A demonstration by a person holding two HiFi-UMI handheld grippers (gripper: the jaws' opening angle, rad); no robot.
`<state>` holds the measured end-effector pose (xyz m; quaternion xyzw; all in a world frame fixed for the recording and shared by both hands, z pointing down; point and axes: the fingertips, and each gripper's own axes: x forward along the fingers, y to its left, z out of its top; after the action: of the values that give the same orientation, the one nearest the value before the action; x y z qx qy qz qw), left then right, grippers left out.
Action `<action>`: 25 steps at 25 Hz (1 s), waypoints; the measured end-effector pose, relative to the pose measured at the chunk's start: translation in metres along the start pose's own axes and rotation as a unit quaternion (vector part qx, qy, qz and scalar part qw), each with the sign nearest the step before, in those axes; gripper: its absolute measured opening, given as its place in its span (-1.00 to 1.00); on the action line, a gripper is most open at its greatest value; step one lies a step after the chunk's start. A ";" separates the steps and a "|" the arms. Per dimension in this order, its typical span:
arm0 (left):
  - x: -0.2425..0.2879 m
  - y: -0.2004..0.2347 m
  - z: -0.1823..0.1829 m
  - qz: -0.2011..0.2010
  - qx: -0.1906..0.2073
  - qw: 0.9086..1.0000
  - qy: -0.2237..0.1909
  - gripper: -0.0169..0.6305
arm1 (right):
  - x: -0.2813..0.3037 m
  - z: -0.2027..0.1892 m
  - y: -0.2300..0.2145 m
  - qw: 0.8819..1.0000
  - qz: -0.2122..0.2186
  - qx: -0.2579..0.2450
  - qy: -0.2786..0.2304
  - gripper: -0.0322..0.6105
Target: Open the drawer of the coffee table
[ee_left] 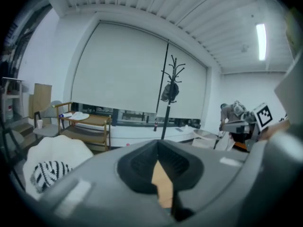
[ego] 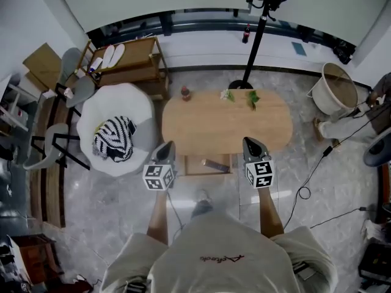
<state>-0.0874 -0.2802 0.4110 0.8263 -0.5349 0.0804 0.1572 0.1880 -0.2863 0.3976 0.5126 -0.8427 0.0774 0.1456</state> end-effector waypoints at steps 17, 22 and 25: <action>0.053 0.032 0.142 -0.035 0.067 0.994 -0.085 -0.94 | 0.057 0.140 -0.003 0.994 -0.023 -0.035 -0.101 -0.88; 0.057 0.032 0.142 -0.031 0.067 0.994 -0.081 -0.94 | 0.065 0.146 -0.004 0.994 -0.017 -0.036 -0.103 -0.89; 0.059 0.032 0.146 -0.025 0.068 0.994 -0.083 -0.94 | 0.072 0.150 -0.006 0.994 -0.009 -0.040 -0.105 -0.89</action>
<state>-0.0968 -0.3935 0.2976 0.8517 -0.5188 0.0440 0.0582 0.1373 -0.3918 0.2785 0.5191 -0.8511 -0.0121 0.0769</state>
